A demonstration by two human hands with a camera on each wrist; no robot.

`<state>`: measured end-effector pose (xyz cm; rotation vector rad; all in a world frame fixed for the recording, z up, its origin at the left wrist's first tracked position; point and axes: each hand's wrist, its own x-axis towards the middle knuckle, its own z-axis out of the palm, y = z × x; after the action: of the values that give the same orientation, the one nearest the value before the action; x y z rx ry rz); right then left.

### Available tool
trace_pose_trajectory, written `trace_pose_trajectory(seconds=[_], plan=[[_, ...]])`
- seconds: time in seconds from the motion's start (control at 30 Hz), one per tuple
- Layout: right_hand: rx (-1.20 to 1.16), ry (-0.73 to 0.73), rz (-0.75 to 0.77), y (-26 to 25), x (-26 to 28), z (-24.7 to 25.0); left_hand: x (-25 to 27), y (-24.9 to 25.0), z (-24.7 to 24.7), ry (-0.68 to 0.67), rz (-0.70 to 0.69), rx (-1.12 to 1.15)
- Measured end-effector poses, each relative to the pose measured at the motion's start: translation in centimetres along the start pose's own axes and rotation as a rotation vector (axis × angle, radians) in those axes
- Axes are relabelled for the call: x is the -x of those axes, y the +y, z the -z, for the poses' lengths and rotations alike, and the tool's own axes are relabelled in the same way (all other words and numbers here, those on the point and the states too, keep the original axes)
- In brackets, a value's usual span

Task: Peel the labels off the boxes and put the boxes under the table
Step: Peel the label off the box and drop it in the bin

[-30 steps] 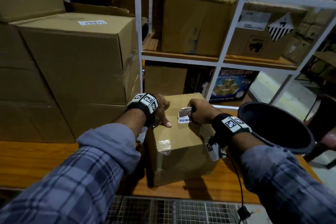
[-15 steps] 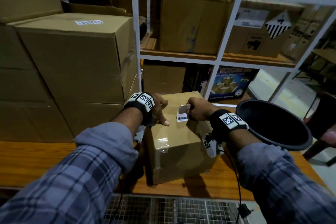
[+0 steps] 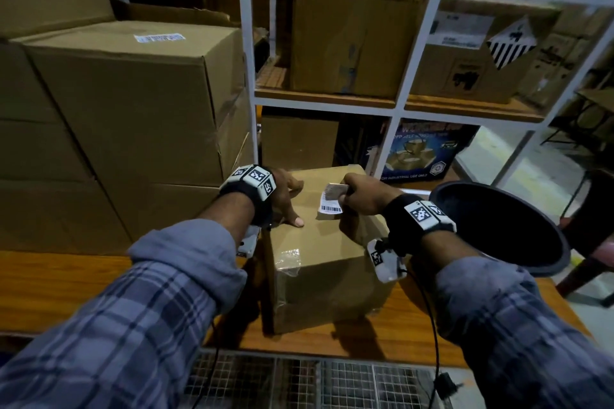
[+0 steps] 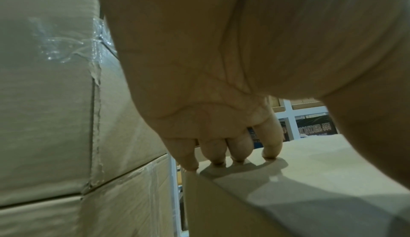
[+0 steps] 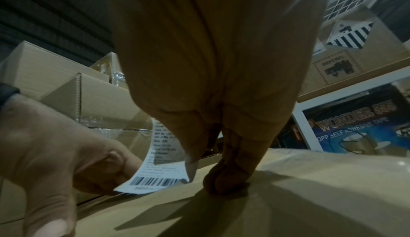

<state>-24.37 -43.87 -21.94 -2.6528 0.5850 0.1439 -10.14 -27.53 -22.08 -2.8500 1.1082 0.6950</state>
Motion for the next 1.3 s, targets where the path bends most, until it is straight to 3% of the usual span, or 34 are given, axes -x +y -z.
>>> trace_pose_trajectory(seconds=[0.47,0.87,1.07,1.17,1.3], plan=[[-0.053,0.044,0.060,1.8,1.2,-0.7,0.5,1.1,0.4,-0.031,0.018,-0.018],[-0.332,0.069,0.004,2.6,2.8,-1.2,-0.4,0.8,0.0,0.004,0.022,-0.134],[-0.564,0.080,-0.039,2.8,3.4,-1.9,-0.7,0.1,-0.4,-0.055,0.045,-0.093],[-0.740,0.068,-0.080,2.7,4.4,-1.2,-0.9,0.0,-0.9,-0.036,0.066,-0.089],[-0.802,0.058,-0.043,3.1,6.4,0.1,1.3,1.9,-0.3,0.036,0.097,-0.127]])
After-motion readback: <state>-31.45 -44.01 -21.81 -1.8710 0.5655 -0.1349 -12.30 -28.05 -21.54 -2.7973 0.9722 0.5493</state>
